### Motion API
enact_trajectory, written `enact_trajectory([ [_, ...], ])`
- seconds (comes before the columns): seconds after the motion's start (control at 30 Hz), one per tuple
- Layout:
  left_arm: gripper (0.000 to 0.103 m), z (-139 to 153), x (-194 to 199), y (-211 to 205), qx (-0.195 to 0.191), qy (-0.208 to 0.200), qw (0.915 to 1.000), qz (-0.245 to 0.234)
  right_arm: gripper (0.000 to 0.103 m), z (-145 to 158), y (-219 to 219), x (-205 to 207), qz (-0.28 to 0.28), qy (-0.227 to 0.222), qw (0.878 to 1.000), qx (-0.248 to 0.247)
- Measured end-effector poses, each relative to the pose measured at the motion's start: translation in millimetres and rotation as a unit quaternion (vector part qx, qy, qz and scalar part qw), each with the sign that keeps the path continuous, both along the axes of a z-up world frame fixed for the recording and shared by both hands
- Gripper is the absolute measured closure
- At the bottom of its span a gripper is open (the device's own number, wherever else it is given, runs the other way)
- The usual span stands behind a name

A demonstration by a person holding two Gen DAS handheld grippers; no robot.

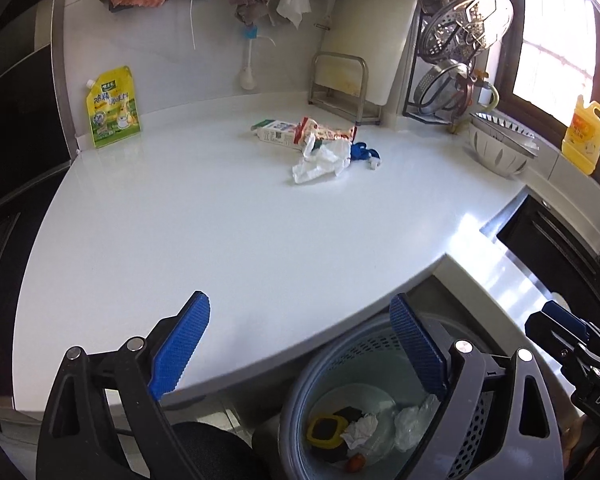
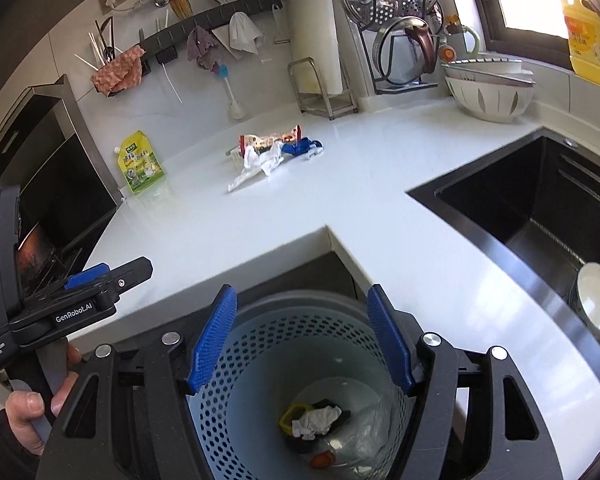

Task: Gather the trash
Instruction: 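Move both tools back toward the white plastic bag and blue lanyard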

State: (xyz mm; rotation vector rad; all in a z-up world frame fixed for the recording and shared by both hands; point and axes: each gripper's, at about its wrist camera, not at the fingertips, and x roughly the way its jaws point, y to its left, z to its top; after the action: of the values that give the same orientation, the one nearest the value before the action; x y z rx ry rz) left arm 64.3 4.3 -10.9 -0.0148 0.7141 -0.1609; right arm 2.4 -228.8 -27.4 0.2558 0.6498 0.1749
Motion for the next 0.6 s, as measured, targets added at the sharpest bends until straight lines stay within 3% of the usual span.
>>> enact_trajectory([
  [0.2, 0.011, 23.3, 45.5, -0.8, -0.008, -0.013, 0.9997, 0.018, 0.037, 25.7, -5.8, 54.1, 0.016, -0.01, 1.0, -0.021],
  [0.6, 0.011, 6.8, 136.6, -2.5, -0.01, 0.018, 0.9984, 0.052, 0.036, 19.2, -9.1, 188.4, 0.052, 0.026, 0.998, -0.04],
])
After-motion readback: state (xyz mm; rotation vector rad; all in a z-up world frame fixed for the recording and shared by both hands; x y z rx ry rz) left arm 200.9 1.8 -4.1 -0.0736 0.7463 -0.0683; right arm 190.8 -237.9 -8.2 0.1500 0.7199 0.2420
